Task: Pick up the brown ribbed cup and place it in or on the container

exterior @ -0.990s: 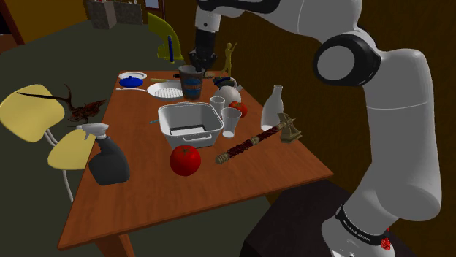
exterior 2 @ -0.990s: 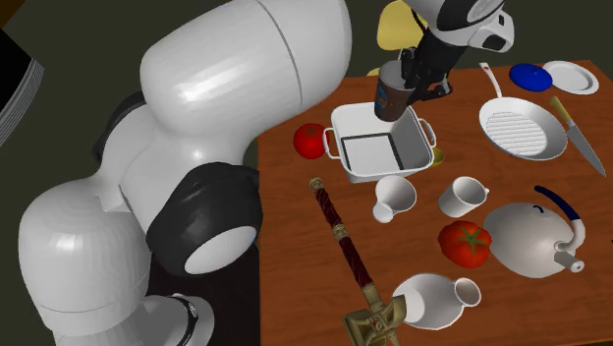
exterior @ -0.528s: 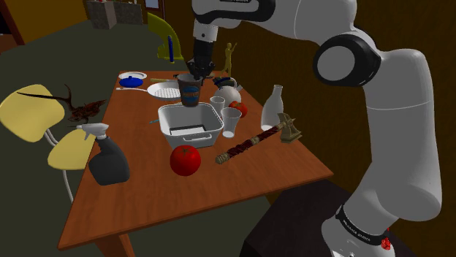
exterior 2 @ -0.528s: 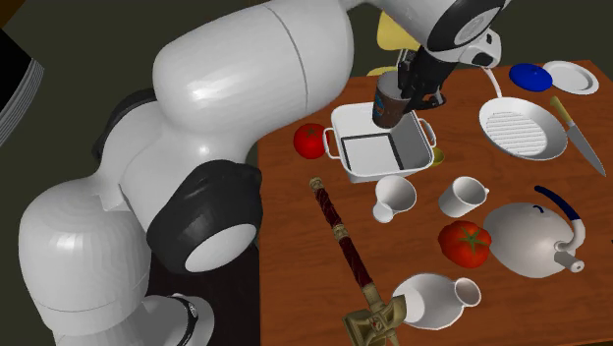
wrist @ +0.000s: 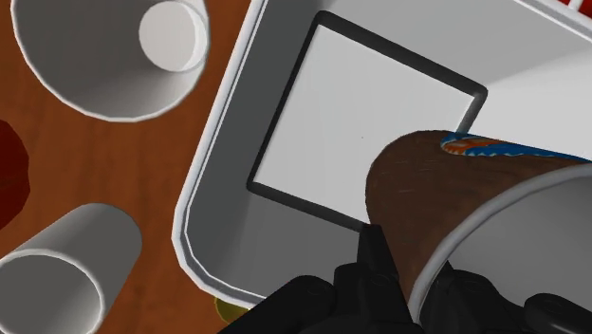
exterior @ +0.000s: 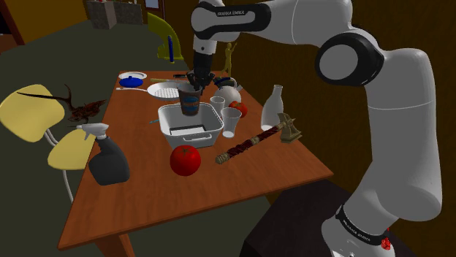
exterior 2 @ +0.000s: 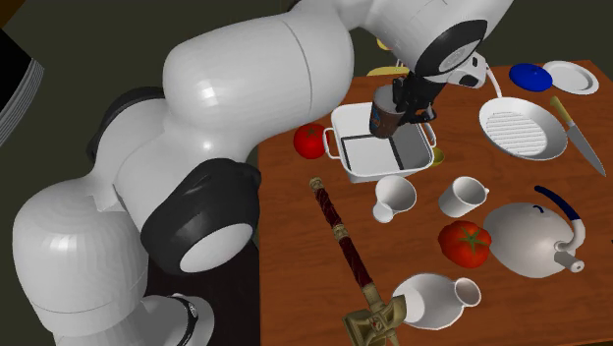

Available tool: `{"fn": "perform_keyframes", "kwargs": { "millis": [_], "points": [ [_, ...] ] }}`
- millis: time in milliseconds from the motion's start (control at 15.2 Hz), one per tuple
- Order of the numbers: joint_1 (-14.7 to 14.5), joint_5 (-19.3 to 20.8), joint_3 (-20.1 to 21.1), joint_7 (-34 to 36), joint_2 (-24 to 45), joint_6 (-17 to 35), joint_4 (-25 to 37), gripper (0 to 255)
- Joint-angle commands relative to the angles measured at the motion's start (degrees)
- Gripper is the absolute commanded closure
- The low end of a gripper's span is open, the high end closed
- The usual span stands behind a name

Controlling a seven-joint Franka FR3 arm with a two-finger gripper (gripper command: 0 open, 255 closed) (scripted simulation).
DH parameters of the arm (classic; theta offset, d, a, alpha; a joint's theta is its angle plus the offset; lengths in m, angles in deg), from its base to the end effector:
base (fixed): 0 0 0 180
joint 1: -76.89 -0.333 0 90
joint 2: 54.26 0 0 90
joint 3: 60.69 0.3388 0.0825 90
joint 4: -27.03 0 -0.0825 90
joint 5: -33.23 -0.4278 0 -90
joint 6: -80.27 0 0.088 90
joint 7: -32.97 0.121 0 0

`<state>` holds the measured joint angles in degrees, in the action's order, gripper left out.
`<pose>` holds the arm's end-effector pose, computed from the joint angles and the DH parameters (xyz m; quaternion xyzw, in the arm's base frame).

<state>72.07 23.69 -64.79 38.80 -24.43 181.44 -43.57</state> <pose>0.7648 0.0386 0.4713 -0.9964 0.0552 -0.0033 0.0643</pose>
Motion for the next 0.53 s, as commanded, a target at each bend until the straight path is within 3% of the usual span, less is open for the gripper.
{"fn": "perform_keyframes", "kwargs": {
  "millis": [0, 462],
  "points": [
    [-0.08, -0.03, 0.01, -0.16, -0.16, 1.46, -1.56, 255],
    [-0.14, -0.10, 0.03, -0.38, -0.13, 3.17, -3.26, 255]
  ]
}}
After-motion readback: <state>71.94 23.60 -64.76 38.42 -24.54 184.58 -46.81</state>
